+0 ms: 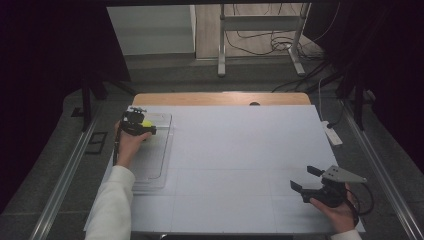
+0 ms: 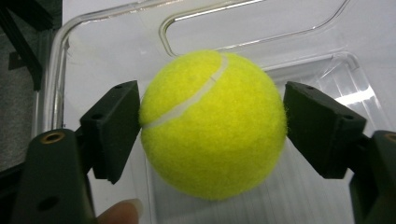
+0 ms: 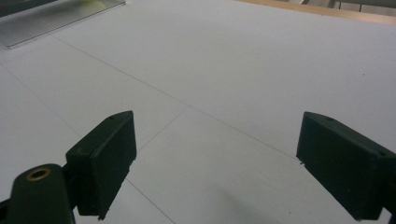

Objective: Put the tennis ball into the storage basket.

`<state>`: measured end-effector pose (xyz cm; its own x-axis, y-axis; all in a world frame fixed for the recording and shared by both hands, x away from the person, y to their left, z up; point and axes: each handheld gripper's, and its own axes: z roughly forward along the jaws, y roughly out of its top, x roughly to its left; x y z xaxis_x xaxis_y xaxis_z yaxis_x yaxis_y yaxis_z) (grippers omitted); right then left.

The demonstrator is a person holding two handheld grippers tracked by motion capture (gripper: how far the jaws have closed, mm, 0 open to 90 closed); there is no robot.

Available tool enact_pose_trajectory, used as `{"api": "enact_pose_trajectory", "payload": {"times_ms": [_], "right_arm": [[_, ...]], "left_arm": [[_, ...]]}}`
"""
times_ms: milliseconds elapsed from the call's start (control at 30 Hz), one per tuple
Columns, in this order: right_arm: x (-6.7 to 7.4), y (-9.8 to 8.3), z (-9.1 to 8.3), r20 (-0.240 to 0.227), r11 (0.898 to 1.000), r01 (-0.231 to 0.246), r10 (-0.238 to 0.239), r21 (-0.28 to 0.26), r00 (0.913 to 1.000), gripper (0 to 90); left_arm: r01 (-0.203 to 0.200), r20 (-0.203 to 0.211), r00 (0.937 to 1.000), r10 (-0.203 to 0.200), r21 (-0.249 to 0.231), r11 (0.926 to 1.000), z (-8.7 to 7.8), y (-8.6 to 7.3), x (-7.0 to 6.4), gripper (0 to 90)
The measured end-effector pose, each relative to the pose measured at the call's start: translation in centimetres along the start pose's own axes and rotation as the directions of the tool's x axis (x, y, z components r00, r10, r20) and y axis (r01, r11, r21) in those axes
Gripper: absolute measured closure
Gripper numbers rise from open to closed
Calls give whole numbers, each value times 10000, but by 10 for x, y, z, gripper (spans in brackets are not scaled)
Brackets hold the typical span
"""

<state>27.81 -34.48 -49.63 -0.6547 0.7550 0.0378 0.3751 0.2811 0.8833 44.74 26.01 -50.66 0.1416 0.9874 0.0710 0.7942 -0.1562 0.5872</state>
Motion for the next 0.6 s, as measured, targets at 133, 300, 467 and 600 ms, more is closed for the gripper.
{"api": "enact_pose_trajectory", "payload": {"times_ms": [133,300,467,600], "right_arm": [[0,0,0,-2,10000,7,-7,-4,10000,122],[0,0,0,5,10000,8,-8,12,10000,122],[0,0,0,12,10000,6,-6,19,10000,122],[0,0,0,18,10000,7,-7,17,10000,122]], "left_arm": [[-13,110,9999,15,-153,9999,-2,0,-1,179],[147,347,9993,-128,-555,9984,-7,1,-1,144],[513,1016,9941,-375,-1366,9893,-21,-1,0,134],[630,1335,9902,-403,-1708,9833,-28,-2,0,130]]}}
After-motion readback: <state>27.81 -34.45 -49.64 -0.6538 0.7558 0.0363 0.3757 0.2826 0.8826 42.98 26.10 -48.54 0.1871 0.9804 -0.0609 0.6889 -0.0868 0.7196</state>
